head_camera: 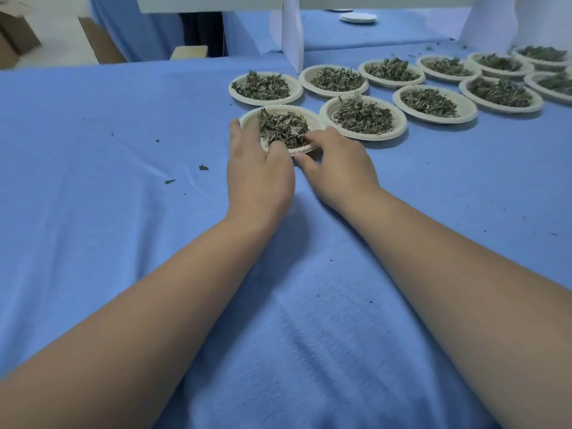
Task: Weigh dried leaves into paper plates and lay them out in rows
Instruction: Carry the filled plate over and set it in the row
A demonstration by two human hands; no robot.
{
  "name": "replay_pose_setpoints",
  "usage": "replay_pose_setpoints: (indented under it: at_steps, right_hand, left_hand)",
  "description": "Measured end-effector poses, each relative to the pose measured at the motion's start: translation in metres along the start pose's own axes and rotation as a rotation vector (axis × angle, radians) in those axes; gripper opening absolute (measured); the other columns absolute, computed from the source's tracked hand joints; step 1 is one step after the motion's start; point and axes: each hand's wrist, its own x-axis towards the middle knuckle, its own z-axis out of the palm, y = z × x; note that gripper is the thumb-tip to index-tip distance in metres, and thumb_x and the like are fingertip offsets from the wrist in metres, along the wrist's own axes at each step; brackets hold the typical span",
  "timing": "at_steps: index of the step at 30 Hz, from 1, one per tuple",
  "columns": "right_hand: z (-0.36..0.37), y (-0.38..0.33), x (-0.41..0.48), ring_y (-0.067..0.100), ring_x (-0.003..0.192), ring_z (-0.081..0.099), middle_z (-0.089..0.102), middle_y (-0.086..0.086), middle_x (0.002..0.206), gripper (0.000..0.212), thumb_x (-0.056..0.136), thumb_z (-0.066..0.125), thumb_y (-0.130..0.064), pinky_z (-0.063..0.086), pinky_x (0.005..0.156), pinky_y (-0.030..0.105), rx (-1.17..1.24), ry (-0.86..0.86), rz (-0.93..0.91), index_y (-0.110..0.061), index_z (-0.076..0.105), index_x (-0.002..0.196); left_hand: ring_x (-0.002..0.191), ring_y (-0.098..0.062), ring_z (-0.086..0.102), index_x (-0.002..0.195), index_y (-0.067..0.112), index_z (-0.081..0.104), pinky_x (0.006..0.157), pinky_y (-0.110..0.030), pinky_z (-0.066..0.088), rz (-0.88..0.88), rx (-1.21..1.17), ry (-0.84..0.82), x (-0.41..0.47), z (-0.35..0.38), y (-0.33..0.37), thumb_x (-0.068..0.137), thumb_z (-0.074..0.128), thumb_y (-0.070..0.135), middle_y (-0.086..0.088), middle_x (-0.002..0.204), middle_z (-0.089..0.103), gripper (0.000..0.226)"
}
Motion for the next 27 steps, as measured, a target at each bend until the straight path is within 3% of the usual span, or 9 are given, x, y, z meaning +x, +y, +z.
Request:
replay_pose_setpoints:
  at_steps: [3, 7, 10, 13, 15, 17, 22, 25, 27]
  right_hand:
    - [-0.009, -0.005, -0.013, 0.031, 0.126, 0.053, 0.056, 0.004, 0.141, 0.05, 0.098, 0.056, -0.042, 0.046, 0.098, 0.043, -0.009, 0.002, -0.017, -0.023, 0.048, 0.144]
    - [-0.043, -0.002, -0.048, 0.033, 0.116, 0.058, 0.065, 0.003, 0.129, 0.047, 0.094, 0.058, -0.031, 0.048, 0.087, 0.041, 0.037, 0.057, -0.031, -0.026, 0.05, 0.139]
    - [-0.077, 0.014, -0.075, 0.036, 0.101, 0.062, 0.071, 0.005, 0.11, 0.044, 0.09, 0.062, -0.025, 0.047, 0.071, 0.038, -0.049, 0.069, -0.045, -0.025, 0.051, 0.133]
    - [-0.116, 0.039, -0.109, 0.034, 0.084, 0.06, 0.067, 0.004, 0.09, 0.022, 0.093, 0.058, -0.025, 0.048, 0.066, 0.041, -0.074, 0.137, 0.041, -0.024, 0.053, 0.114]
    - [-0.145, 0.061, -0.137, 0.031, 0.075, 0.055, 0.059, -0.001, 0.079, 0.011, 0.092, 0.056, -0.021, 0.045, 0.061, 0.04, -0.131, 0.208, 0.094, -0.025, 0.047, 0.099]
    - [-0.176, 0.083, -0.169, 0.029, 0.073, 0.052, 0.052, -0.004, 0.075, 0.015, 0.091, 0.057, -0.021, 0.04, 0.059, 0.037, -0.172, 0.256, 0.159, -0.026, 0.043, 0.095]
    - [-0.254, 0.139, -0.269, 0.025, 0.075, 0.054, 0.063, -0.004, 0.085, 0.03, 0.087, 0.058, -0.021, 0.044, 0.062, 0.036, -0.285, 0.32, 0.386, -0.026, 0.054, 0.117]
    - [-0.294, 0.158, -0.34, 0.023, 0.075, 0.058, 0.066, -0.006, 0.084, 0.038, 0.087, 0.057, -0.019, 0.05, 0.065, 0.036, -0.308, 0.433, 0.499, -0.03, 0.055, 0.123]
    - [-0.316, 0.168, -0.391, 0.029, 0.075, 0.06, 0.067, 0.002, 0.083, 0.033, 0.088, 0.057, -0.018, 0.05, 0.064, 0.04, -0.354, 0.536, 0.529, -0.024, 0.057, 0.12]
  left_hand:
    - [0.149, -0.01, 0.024, 0.149, 0.016, 0.046, 0.087, -0.007, 0.016, 0.069, 0.008, -0.017, -0.005, 0.001, 0.009, 0.099, 0.039, 0.016, -0.004, 0.171, 0.016, 0.05]
    - [0.129, -0.011, 0.042, 0.129, 0.007, 0.056, 0.093, -0.02, 0.029, 0.16, -0.116, -0.113, -0.032, 0.022, 0.031, 0.095, 0.039, 0.017, -0.006, 0.149, 0.047, 0.039]
    - [0.122, -0.013, 0.051, 0.14, 0.013, 0.051, 0.1, -0.025, 0.038, 0.162, -0.229, -0.256, -0.07, 0.052, 0.054, 0.095, 0.039, 0.014, -0.001, 0.14, 0.057, 0.047]
    - [0.108, -0.001, 0.052, 0.142, 0.021, 0.053, 0.09, -0.012, 0.04, 0.184, -0.347, -0.335, -0.109, 0.08, 0.084, 0.086, 0.035, 0.024, 0.011, 0.126, 0.062, 0.06]
    - [0.113, -0.001, 0.054, 0.143, 0.022, 0.054, 0.099, -0.017, 0.043, 0.201, -0.411, -0.423, -0.138, 0.099, 0.106, 0.082, 0.033, 0.028, 0.009, 0.13, 0.063, 0.065]
    - [0.121, -0.004, 0.053, 0.146, 0.021, 0.052, 0.105, -0.022, 0.041, 0.23, -0.432, -0.528, -0.173, 0.118, 0.128, 0.082, 0.032, 0.03, 0.006, 0.14, 0.061, 0.068]
    - [0.133, -0.006, 0.048, 0.152, 0.022, 0.045, 0.099, -0.014, 0.032, 0.378, -0.427, -0.796, -0.271, 0.167, 0.18, 0.083, 0.033, 0.033, 0.005, 0.147, 0.056, 0.071]
    - [0.104, 0.019, 0.055, 0.149, 0.021, 0.05, 0.086, 0.0, 0.036, 0.481, -0.471, -0.937, -0.331, 0.191, 0.204, 0.094, 0.041, 0.03, 0.025, 0.111, 0.066, 0.057]
    - [0.108, 0.003, 0.064, 0.146, 0.016, 0.053, 0.1, -0.018, 0.047, 0.583, -0.474, -0.997, -0.372, 0.206, 0.216, 0.104, 0.043, 0.021, 0.015, 0.116, 0.07, 0.043]
